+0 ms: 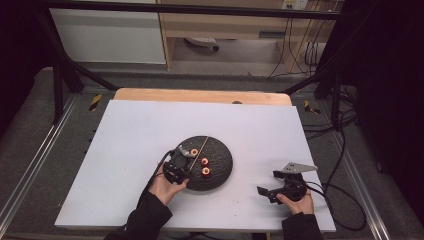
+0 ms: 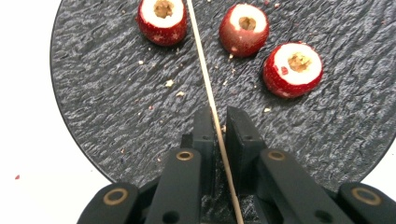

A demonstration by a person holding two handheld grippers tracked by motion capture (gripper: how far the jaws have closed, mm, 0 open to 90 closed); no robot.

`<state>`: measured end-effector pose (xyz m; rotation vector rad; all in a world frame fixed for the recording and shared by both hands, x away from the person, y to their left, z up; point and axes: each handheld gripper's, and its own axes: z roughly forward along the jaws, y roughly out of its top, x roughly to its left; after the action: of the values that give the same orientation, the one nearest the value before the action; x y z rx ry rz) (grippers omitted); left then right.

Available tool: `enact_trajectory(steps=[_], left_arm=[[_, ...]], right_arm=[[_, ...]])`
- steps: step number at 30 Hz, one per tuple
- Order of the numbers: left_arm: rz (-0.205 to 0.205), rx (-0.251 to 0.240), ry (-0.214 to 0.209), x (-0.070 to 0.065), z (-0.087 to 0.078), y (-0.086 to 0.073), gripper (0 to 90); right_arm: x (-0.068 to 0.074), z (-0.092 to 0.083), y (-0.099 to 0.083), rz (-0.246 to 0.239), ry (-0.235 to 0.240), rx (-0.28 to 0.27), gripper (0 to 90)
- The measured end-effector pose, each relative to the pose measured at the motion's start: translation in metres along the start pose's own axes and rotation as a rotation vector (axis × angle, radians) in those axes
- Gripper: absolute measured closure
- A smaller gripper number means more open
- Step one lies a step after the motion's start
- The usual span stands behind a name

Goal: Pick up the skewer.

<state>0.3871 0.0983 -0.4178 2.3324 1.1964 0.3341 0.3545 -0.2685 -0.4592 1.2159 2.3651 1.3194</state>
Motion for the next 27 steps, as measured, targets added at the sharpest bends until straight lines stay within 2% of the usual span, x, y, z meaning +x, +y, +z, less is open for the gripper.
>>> enact_trajectory(steps=[2, 3, 12, 17, 22, 27], left_arm=[[-0.010, 0.002, 0.000, 0.000, 0.000, 0.000, 83.1], [-0.015, 0.000, -0.002, 0.001, 0.000, 0.000, 86.7], [-0.035, -0.025, -0.007, 0.006, -0.004, -0.003, 87.9], [-0.023, -0.053, -0.011, 0.010, -0.010, -0.006, 88.0], [0.001, -0.102, -0.011, 0.014, -0.017, -0.011, 88.0], [0.022, -0.143, -0.031, 0.021, -0.026, -0.019, 87.9]], right_arm=[[0.000, 0.000, 0.000, 0.002, 0.000, 0.001, 0.9], [0.000, 0.000, 0.000, 0.003, 0.000, -0.001, 1.0], [0.000, 0.000, 0.000, 0.002, 0.002, -0.002, 1.0], [0.000, 0.000, 0.000, -0.001, 0.001, -0.003, 0.9], [0.000, 0.000, 0.000, 0.003, 0.001, -0.002, 0.9], [0.000, 0.000, 0.000, 0.002, 0.000, -0.003, 0.9]])
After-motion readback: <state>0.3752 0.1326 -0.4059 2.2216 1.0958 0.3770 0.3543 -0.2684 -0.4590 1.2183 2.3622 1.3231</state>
